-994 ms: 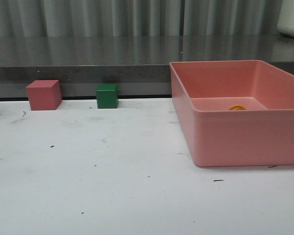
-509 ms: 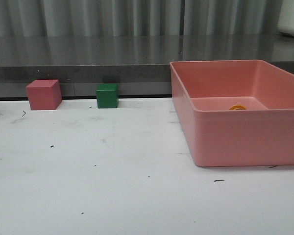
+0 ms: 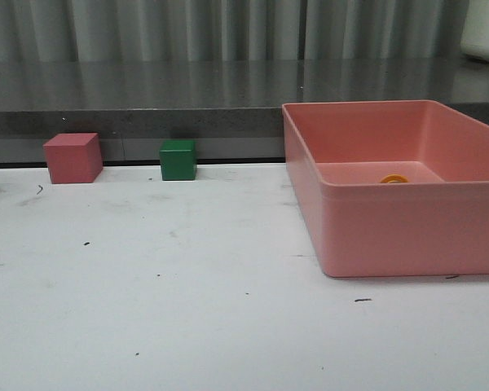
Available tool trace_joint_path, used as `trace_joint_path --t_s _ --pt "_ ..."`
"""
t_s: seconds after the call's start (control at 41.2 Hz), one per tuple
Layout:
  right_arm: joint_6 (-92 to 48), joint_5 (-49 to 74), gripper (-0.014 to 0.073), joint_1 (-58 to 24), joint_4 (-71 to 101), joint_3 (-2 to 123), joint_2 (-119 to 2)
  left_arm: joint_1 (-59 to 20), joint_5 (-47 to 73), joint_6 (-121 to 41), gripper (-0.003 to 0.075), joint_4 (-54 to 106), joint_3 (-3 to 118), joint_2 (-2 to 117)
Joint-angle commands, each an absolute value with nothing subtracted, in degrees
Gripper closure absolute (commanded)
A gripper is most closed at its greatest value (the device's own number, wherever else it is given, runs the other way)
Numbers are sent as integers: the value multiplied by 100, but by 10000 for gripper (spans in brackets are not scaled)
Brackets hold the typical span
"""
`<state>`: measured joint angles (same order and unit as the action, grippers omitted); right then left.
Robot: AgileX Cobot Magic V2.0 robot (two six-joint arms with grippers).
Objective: Place and stand button with both arms
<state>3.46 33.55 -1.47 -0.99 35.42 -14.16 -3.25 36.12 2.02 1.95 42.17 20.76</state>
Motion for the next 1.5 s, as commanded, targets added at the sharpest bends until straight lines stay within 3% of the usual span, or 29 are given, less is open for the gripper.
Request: trace_joint_path --t_s 0.0,0.437,0.509,0.703,0.776,0.994,1.285,1.479 --pt "271 3159 711 -142 -175 3806 -1829 -349 3441 218 740 259 4498 2582" --pt "201 3660 688 -142 -170 3800 -2448 -349 3472 218 734 171 4411 3632" --pt "82 3791 591 -142 -170 3800 -2539 -349 3458 218 673 95 4411 3687" --pt "55 3853 95 -142 -170 3800 -2742 -349 3373 218 227 0 4411 3707" --pt "55 3865 -18 -142 -170 3800 -2817 -349 3373 218 152 0 4411 3707" --pt "0 4024 -1 -142 450 3997 -3334 -457 3177 218 157 341 4411 3707" --pt "-442 4769 -1 -142 1069 4974 -4836 -1737 3185 218 157 78 4411 3707" --pt "-504 5006 -1 -390 1126 5595 -5922 -2015 3185 218 157 50 4411 3707"
